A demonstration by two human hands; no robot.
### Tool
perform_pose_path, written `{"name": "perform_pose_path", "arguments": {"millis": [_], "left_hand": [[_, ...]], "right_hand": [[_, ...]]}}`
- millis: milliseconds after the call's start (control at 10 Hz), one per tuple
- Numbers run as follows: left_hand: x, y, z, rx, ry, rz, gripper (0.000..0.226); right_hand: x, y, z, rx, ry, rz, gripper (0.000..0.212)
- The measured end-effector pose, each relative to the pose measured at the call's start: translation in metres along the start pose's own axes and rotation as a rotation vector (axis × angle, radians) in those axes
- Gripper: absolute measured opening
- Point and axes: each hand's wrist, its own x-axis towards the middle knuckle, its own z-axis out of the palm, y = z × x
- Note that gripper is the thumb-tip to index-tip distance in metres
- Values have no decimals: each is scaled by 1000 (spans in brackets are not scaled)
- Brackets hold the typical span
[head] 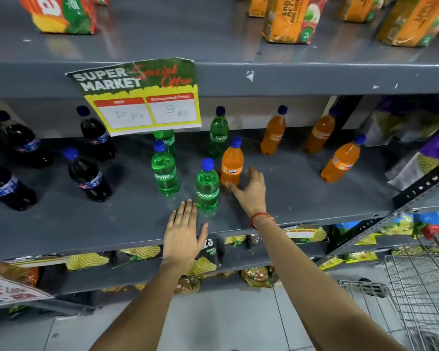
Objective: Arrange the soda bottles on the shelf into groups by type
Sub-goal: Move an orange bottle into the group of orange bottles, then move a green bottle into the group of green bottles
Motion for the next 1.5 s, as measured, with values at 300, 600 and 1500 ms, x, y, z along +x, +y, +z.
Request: {"name": "perform_pose_path", "arguments": {"millis": [300, 600, 1500], "left_hand": [[-1, 3, 2, -6, -16, -26, 66], [-1, 4, 1, -18, -30, -59, 76], [1, 12, -1, 28, -32, -75, 78]], "right_hand": [[12, -4, 18, 48, 5, -10, 44], [28, 24, -43, 17, 131, 39, 31], [40, 80, -91, 24, 135, 142, 58]]}}
